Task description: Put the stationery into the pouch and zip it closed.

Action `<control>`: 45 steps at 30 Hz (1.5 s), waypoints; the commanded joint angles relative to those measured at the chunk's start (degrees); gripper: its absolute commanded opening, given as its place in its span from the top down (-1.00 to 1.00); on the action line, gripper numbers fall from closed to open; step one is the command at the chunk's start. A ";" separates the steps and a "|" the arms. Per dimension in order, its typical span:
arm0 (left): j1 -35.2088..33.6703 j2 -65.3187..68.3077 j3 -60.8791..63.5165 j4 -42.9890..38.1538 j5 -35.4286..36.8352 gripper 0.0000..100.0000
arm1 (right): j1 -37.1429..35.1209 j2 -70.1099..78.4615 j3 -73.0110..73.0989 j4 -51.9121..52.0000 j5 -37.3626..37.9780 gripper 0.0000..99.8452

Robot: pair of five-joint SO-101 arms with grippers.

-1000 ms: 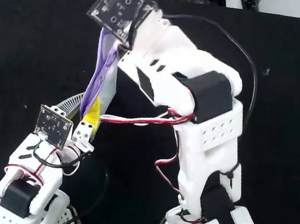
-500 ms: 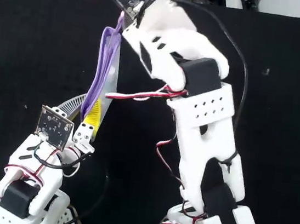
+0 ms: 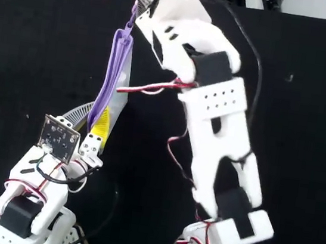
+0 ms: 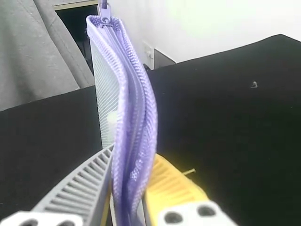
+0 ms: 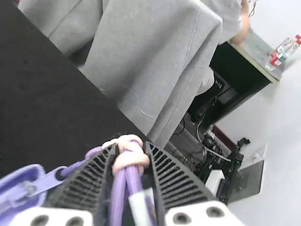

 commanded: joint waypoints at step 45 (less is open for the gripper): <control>-21.58 -0.79 -0.40 -0.97 13.71 0.59 | -6.77 16.13 -6.55 1.76 -0.44 0.97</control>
